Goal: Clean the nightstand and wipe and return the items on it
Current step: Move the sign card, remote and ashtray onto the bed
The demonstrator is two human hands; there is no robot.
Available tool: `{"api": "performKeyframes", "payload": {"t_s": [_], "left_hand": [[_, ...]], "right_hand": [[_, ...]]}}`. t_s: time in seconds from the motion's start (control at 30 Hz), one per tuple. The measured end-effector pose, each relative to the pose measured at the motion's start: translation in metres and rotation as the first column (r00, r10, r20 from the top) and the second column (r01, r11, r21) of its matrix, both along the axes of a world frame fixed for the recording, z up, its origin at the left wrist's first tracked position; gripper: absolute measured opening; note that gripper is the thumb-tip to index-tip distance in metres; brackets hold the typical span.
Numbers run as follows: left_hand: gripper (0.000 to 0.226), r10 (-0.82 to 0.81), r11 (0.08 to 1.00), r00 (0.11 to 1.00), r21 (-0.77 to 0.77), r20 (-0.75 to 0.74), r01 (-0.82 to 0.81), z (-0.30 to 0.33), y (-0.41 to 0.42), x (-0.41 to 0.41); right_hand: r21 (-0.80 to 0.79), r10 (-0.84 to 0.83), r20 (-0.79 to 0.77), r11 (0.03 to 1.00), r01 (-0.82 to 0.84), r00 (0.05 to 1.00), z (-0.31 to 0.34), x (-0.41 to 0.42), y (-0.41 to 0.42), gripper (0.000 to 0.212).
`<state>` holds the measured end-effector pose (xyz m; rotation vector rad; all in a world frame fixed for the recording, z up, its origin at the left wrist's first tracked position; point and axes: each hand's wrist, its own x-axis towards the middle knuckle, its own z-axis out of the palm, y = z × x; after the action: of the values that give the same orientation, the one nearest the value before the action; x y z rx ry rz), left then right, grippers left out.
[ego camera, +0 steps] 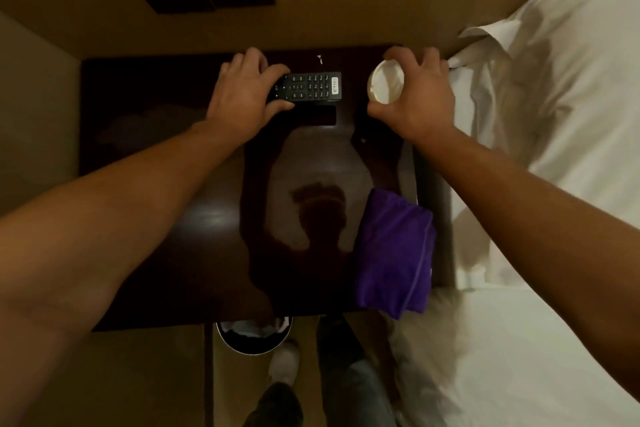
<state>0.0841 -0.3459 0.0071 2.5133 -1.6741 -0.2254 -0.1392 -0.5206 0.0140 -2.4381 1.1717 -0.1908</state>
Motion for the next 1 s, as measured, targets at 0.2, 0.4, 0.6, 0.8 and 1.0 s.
{"api": "performKeyframes", "payload": {"t_s": [0.2, 0.4, 0.6, 0.8, 1.0], "left_hand": [[0.057, -0.061, 0.998, 0.997, -0.035, -0.05, 0.059, 0.029, 0.029, -0.035], [0.06, -0.197, 0.979, 0.98, -0.063, -0.026, 0.195, 0.054, 0.072, -0.087], [0.059, -0.283, 0.954, 0.959, -0.095, 0.008, 0.283, 0.078, 0.115, -0.141], [0.06, -0.392, 0.913, 0.92, -0.117, 0.008, 0.39, 0.084, 0.136, -0.209], [0.06, -0.535, 0.84, 0.844, -0.124, -0.02, 0.529, 0.088, 0.131, -0.3]], "right_hand": [[-0.02, -0.053, 0.003, 0.998, 0.053, 0.999, 0.031, -0.049, 0.043, 0.078], [-0.075, -0.116, 0.025, 0.99, 0.118, 0.993, 0.054, -0.101, 0.098, 0.076], [-0.083, -0.231, 0.074, 0.968, 0.237, 0.97, 0.083, -0.168, 0.16, 0.074], [-0.082, -0.376, 0.065, 0.921, 0.381, 0.924, 0.097, -0.252, 0.211, 0.077], [-0.081, -0.518, -0.032, 0.854, 0.514, 0.855, 0.088, -0.363, 0.264, 0.076]]}}
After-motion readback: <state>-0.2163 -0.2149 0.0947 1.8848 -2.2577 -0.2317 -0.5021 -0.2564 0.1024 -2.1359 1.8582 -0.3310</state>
